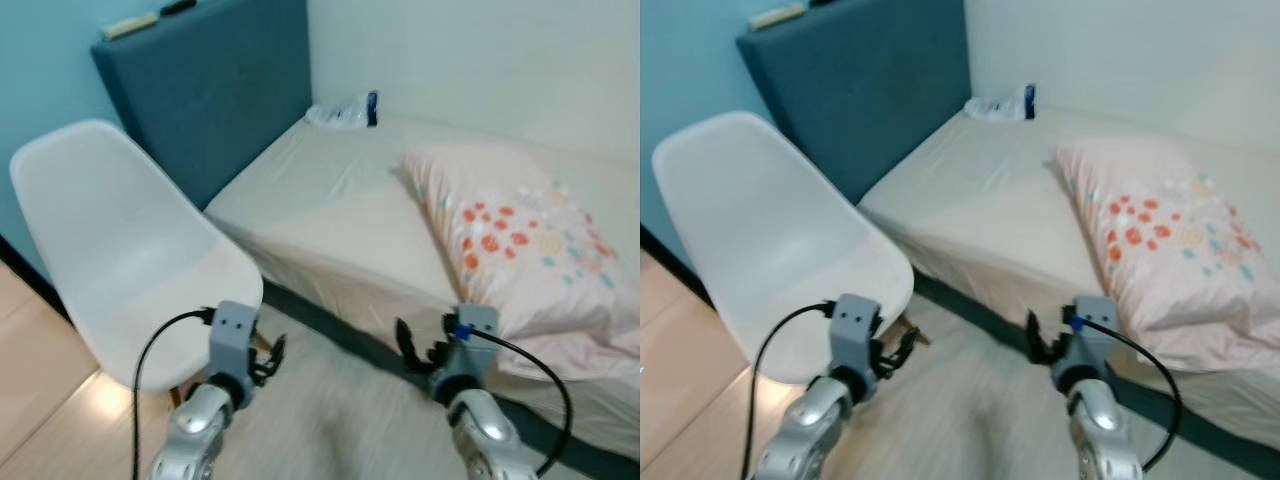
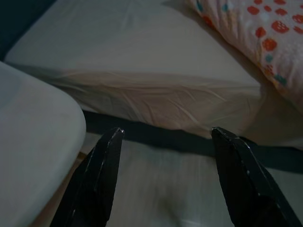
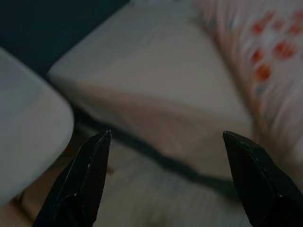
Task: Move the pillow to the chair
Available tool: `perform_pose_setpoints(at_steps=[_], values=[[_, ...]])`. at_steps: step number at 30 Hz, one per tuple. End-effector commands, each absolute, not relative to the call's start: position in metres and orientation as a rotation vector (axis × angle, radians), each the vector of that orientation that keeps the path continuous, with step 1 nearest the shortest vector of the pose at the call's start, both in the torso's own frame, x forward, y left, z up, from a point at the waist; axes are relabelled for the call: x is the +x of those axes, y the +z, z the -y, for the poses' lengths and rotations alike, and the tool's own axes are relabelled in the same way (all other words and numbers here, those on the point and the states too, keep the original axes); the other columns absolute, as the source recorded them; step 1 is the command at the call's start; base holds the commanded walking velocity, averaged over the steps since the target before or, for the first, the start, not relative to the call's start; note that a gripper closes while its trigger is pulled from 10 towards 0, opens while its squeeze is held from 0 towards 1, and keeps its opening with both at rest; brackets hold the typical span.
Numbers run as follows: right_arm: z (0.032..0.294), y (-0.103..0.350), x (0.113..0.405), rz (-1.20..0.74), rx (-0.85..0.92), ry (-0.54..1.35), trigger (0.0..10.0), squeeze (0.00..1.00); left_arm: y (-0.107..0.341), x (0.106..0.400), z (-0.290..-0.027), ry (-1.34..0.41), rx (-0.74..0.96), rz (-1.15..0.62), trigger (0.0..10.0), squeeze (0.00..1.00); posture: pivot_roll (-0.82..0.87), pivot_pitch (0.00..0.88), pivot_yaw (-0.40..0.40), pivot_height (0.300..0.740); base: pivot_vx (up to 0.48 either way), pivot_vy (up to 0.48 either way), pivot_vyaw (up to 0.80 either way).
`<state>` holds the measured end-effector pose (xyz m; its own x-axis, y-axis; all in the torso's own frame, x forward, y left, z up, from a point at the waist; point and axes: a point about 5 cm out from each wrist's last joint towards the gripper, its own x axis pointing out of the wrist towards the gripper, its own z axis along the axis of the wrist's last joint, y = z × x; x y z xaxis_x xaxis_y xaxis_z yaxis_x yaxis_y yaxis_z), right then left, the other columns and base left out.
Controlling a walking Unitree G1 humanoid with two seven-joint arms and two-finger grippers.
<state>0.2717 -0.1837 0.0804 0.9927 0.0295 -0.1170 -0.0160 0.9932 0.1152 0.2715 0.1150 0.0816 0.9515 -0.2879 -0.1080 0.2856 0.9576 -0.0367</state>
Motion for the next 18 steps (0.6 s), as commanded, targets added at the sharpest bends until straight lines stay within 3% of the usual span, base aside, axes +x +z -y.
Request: perform_pose_setpoints(at_steps=[1, 12, 18], values=[[0.176, 0.071, 0.266, -0.156, 0.126, 0.042, 10.0, 0.00, 0.070, 0.266, -0.124, -0.255, -0.031, -0.164, 10.0, 0.00, -0.08, 0.104, 0.062, 0.740, 0.000, 0.000, -0.71], [0.173, 0.070, 0.267, -0.159, 0.113, 0.050, 10.0, 0.00, 0.061, 0.269, -0.149, -0.077, -0.026, -0.207, 10.0, 0.00, -0.09, 0.099, 0.057, 0.740, 0.000, 0.000, -0.71], [0.179, 0.070, 0.263, -0.162, 0.095, 0.044, 10.0, 0.00, 0.049, 0.263, -0.184, 0.076, -0.024, -0.250, 10.0, 0.00, -0.09, 0.103, 0.049, 0.740, 0.000, 0.000, -0.71]])
